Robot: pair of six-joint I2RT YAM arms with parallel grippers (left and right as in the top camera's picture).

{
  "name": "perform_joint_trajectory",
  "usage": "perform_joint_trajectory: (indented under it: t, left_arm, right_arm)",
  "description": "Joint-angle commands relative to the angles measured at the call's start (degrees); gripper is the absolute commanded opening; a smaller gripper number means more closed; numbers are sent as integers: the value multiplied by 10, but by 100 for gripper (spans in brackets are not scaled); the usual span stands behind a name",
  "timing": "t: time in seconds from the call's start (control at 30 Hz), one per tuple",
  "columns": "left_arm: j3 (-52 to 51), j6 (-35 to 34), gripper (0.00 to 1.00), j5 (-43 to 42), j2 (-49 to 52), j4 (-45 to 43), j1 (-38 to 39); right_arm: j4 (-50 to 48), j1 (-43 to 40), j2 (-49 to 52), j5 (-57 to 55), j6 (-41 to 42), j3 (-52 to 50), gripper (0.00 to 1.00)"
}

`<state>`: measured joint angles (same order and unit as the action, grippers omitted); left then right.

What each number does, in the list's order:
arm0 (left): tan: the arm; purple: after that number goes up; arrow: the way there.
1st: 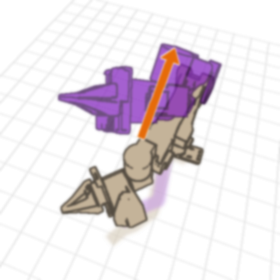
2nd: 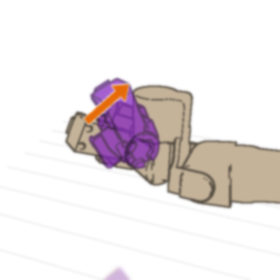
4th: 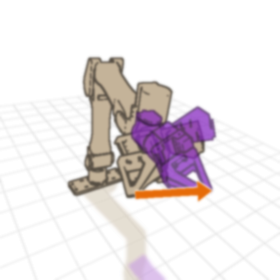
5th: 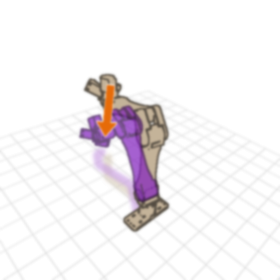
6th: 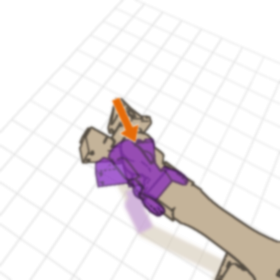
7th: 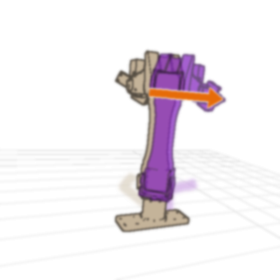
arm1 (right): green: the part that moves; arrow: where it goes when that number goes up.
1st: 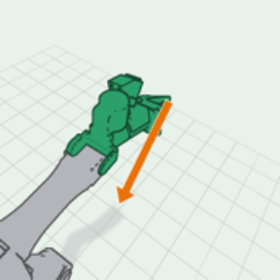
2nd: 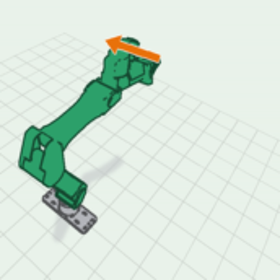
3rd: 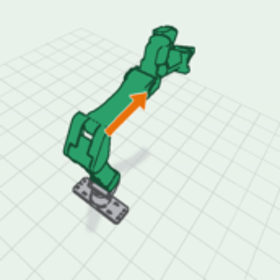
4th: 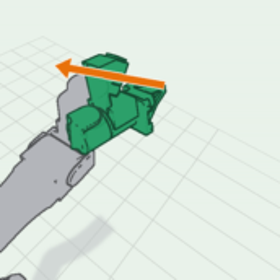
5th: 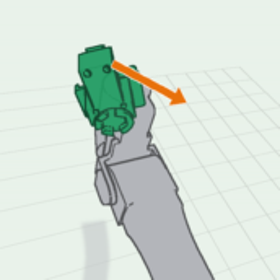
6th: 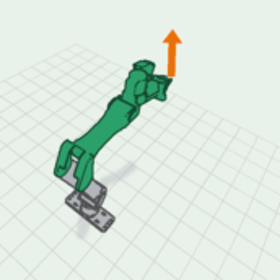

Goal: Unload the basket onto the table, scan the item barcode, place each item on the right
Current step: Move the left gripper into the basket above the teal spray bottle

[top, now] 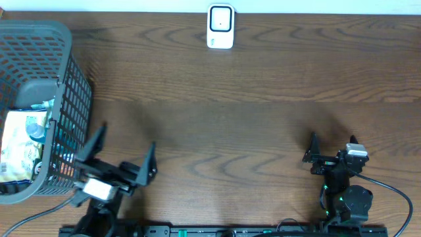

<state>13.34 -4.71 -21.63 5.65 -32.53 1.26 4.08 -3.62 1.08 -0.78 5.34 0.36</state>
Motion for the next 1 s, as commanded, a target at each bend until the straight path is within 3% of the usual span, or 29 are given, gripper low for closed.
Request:
perform_joint_trajectory:
  t: [0.0,0.13,0.2,0.27,0.37,0.43,0.5,0.6,0.73,0.97]
  left_arm:
    - [96,-5,98,55,69,54,2]
    - [245,-3,98,45,191,194,2]
    - [309,-3,98,-33,249,236,2]
    - [342,-3,98,-95,289,236,2]
    - [352,6,98,-98,329,178,0]
    - [356,11,98,-71,349,137,0]
    - [379,-15,98,-8,366,155,0]
    - [451,-31,98,62,397,258,-12]
    - [608,-28,97,91,472,439,-58]
    - [876,-29,97,28,639,677,-209]
  right_arm:
    - [3,3,0,5,-7,0,99]
    - [3,3,0,5,-7,0,99]
    - [3,3,0,5,-7,0,99]
    - [3,3,0,5,-7,0,99]
    - [3,3,0,5,-7,0,99]
    - [3,3,0,5,-7,0,99]
    - [3,3,0,5,-7,0,99]
    - [3,3,0,5,-7,0,99]
    - [3,3,0,5,-7,0,99]
    - [3,3,0,5,-7,0,99]
